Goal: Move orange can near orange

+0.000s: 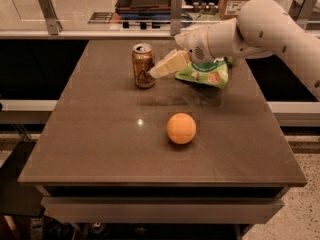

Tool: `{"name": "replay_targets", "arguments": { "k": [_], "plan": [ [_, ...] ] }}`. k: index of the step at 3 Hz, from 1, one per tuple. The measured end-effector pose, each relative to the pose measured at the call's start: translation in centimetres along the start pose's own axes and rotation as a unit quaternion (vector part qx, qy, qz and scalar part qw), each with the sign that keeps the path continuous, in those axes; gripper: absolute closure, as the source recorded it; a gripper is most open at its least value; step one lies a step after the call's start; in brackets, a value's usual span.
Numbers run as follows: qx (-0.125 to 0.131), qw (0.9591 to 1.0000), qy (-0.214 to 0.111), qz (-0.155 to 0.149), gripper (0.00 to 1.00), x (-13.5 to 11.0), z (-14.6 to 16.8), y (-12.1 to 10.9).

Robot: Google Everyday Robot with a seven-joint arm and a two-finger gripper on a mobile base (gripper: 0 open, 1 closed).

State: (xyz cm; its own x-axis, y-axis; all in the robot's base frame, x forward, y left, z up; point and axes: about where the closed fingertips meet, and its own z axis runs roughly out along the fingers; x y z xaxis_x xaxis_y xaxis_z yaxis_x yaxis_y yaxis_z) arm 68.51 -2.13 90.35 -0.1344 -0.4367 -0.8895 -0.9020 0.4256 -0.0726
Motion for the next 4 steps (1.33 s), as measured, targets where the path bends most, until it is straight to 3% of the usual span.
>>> {"name": "replay_targets", "arguments": {
  "k": [4],
  "plan": [
    [-0.039, 0.9990, -0.006, 0.020, 0.00, -1.2, 3.8, 1.9]
  ]
}}
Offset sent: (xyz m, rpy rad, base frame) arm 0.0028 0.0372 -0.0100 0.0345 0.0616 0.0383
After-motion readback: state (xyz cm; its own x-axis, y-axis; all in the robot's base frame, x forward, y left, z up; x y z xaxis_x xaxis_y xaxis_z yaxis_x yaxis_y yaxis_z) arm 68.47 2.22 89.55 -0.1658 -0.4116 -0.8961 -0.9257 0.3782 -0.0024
